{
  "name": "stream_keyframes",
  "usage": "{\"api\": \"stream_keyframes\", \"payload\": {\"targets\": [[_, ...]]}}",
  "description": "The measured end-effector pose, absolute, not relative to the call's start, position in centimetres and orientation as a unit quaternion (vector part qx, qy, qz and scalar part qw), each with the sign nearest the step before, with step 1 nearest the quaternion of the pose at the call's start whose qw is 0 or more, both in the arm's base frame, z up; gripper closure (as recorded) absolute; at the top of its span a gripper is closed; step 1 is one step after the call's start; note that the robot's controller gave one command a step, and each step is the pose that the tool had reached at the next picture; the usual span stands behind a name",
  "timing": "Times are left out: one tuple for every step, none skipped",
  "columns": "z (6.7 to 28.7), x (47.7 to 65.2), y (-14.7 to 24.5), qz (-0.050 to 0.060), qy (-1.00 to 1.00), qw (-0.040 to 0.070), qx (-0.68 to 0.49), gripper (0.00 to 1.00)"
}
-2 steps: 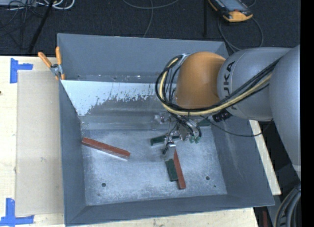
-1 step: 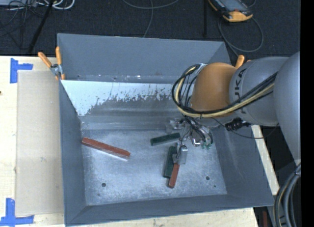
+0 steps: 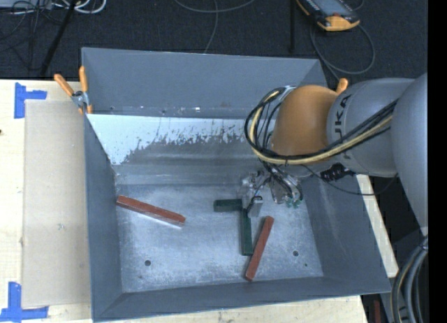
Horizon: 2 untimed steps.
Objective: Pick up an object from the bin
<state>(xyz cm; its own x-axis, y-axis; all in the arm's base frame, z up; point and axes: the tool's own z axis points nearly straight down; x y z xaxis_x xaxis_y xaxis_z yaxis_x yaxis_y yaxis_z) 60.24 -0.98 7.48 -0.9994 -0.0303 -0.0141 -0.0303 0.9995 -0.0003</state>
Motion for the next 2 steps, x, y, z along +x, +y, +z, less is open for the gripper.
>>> {"api": "stream_keyframes", "payload": {"targets": [[7.5, 58.3, 0.7, -0.001, 0.990, 0.006, -0.143, 1.00], [7.5, 56.8, 0.9, -0.001, 0.994, 0.008, -0.105, 1.00]]}}
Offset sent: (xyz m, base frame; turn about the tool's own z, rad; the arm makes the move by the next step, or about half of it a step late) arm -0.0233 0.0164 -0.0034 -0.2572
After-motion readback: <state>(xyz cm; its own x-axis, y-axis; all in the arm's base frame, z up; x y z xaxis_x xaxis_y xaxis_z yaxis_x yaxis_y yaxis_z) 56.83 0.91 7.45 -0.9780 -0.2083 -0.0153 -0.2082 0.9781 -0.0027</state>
